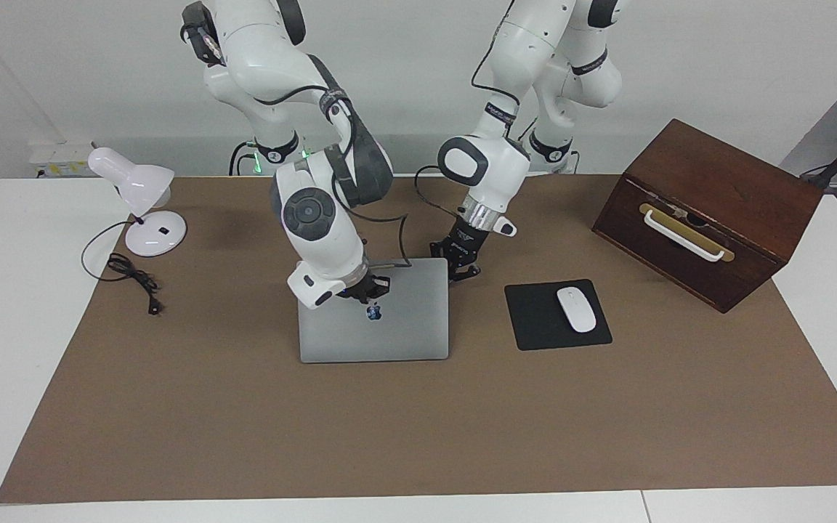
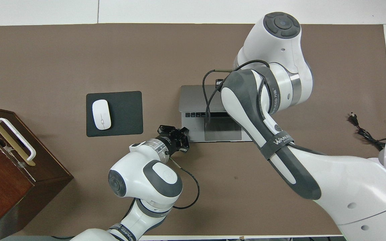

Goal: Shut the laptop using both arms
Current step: 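Push the laptop lid down toward the keyboard with the right gripper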

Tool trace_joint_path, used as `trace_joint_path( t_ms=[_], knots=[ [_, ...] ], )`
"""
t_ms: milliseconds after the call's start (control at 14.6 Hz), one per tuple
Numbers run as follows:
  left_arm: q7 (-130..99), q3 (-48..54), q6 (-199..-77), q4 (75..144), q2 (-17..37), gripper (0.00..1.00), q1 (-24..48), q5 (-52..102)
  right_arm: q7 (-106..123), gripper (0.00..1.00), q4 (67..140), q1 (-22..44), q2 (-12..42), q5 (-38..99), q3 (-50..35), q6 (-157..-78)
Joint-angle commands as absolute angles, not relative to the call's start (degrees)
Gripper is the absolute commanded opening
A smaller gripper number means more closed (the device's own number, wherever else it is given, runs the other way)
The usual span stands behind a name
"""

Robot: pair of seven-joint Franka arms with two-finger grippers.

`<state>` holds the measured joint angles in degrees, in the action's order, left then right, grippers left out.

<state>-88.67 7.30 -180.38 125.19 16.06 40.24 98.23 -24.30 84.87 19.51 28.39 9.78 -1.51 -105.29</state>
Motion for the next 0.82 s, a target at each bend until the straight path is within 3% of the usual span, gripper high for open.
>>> trace_joint_path(
  t_ms=[0, 753],
  knots=[
    [-88.51, 6.86, -181.76, 124.19, 18.02, 0.0, 41.22, 100.28, -23.73, 0.0, 91.66, 19.34, 25.58, 10.99, -1.85, -110.2],
    [-88.59, 6.86, -181.76, 124.72, 17.84, 0.0, 43.42, 100.2, -23.64, 0.0, 97.73, 19.78, 25.05, 10.99, -1.85, -117.07]
  ],
)
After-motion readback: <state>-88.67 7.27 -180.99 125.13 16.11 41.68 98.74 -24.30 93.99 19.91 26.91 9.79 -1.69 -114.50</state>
